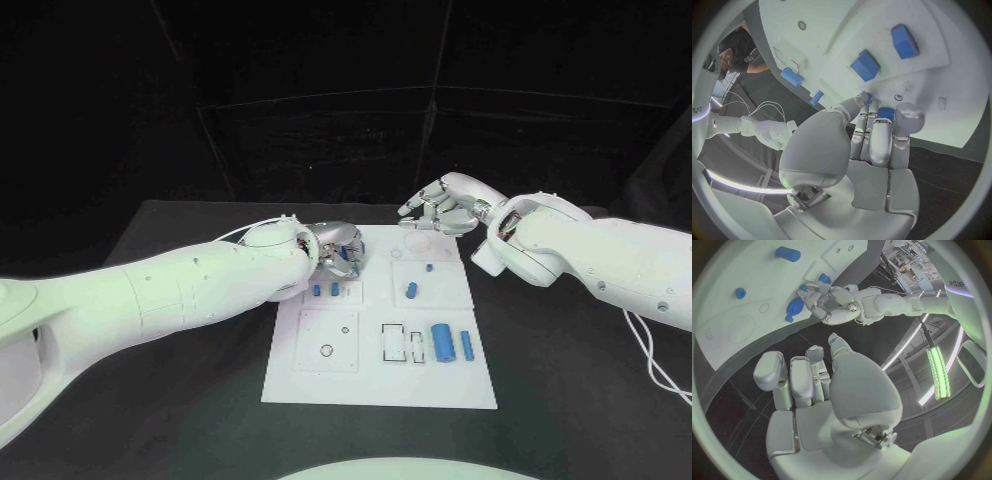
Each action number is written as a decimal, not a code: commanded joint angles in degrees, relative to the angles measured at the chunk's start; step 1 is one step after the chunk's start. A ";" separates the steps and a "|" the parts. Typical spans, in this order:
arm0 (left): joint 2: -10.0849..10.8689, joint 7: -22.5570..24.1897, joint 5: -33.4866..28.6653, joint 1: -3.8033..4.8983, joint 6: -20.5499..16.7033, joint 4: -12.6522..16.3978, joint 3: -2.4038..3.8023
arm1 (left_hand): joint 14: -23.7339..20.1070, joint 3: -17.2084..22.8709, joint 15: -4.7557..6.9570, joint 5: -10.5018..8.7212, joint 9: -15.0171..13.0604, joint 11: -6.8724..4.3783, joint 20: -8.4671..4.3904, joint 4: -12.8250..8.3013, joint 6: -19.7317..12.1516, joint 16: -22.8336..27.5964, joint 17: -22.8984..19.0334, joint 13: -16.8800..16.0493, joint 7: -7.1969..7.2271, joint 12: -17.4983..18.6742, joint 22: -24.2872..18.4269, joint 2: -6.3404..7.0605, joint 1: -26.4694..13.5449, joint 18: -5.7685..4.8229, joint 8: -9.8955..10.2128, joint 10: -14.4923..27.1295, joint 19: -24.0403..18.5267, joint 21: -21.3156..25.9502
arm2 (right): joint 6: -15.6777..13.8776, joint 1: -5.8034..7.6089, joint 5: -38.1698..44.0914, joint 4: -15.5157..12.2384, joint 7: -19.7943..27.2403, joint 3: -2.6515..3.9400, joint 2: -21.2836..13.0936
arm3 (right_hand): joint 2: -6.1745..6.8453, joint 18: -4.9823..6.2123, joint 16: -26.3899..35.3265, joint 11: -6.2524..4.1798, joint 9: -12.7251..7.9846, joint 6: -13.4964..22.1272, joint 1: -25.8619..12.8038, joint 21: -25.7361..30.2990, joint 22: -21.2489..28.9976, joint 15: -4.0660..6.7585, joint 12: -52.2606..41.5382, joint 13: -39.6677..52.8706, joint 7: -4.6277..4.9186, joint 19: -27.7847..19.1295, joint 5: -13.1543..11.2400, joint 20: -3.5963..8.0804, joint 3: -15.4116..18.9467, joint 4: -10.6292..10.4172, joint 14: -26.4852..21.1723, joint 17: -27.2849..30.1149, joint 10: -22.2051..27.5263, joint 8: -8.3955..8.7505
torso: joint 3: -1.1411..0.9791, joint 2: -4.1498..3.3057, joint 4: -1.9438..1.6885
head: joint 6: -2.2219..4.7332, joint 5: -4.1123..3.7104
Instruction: Assemble the parts on the task board
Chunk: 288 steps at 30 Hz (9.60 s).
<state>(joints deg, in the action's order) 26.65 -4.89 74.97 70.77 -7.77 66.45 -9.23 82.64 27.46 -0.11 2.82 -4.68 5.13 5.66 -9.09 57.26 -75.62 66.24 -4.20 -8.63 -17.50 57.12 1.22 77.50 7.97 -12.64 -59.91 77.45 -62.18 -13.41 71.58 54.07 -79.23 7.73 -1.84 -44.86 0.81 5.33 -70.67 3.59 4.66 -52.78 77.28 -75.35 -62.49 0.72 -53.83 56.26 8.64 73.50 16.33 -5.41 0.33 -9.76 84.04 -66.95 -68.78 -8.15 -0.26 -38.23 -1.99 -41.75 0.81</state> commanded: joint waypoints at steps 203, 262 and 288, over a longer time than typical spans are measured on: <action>19.97 30.24 -69.42 -0.42 -0.35 14.86 2.71 | -18.28 -7.14 -1.53 -0.03 0.27 1.37 1.56 0.40 -3.05 17.23 -32.23 -4.65 -1.46 -9.61 -21.64 0.64 -1.15 2.51 3.35 8.40 -14.74 23.60 | 4.05 -6.60 43.55 -0.49 -12.98 -0.15 -0.14 | 4.30 0.09 6.56 0.70 0.43 -9.50 8.00 -0.31 -1.83 -0.16 40.89 -51.17 -0.49 2.23 -8.22 -0.37 -22.09 6.31 1.41 8.12 3.80 1.89 | 0.03 0.09 0.02 | 0.88 -3.60; 20.16 30.52 -69.43 -0.41 -0.58 14.20 2.71 | -18.51 -8.18 -2.09 -0.04 0.61 1.96 2.06 0.85 -5.12 17.00 -33.27 -4.78 -2.03 -10.87 -22.19 0.32 -2.43 2.45 3.71 10.88 -14.77 24.31 | -9.92 -6.73 41.78 -19.68 -17.13 0.13 -3.53 | 4.90 -0.31 4.38 0.87 0.47 -10.36 6.93 -2.38 -4.59 -0.23 42.89 -52.05 -0.09 2.87 -9.40 -0.17 -29.93 11.90 1.23 7.01 1.51 2.80 | 0.21 0.17 -0.22 | 0.23 -1.49; 18.95 30.30 -69.43 -0.36 -0.41 14.03 2.72 | -18.54 -8.22 -2.09 -0.04 0.59 1.94 2.08 0.82 -5.10 16.97 -33.33 -4.81 -2.00 -11.01 -22.25 0.27 -2.37 2.46 3.62 11.00 -14.76 24.38 | -3.82 -11.73 43.22 -13.72 -15.70 -0.10 6.86 | 4.92 -0.28 4.28 0.99 0.42 -10.16 6.47 -2.37 -4.51 -0.34 43.18 -52.12 0.02 2.73 -9.49 -0.24 -30.24 12.05 1.21 7.02 1.75 2.99 | 0.16 0.15 -0.18 | -1.62 1.85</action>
<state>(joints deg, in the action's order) 45.73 24.52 5.80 70.32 -8.69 80.46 -6.57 64.30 19.52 -2.05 2.87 -4.12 7.06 7.50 -8.29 52.50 -58.73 32.98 -8.91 -10.83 -28.17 34.94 1.59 75.76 10.18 -9.05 -49.13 62.72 -38.17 -18.35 59.87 96.62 -93.01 -8.78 -1.95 -38.19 5.89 5.75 -65.99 4.42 5.17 -63.09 84.27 -77.56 -67.07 0.62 -10.77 4.13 8.32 76.09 6.63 -5.31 -29.56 2.40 83.94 -59.85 -66.93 -5.47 -0.09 -38.08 -2.16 -43.28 2.54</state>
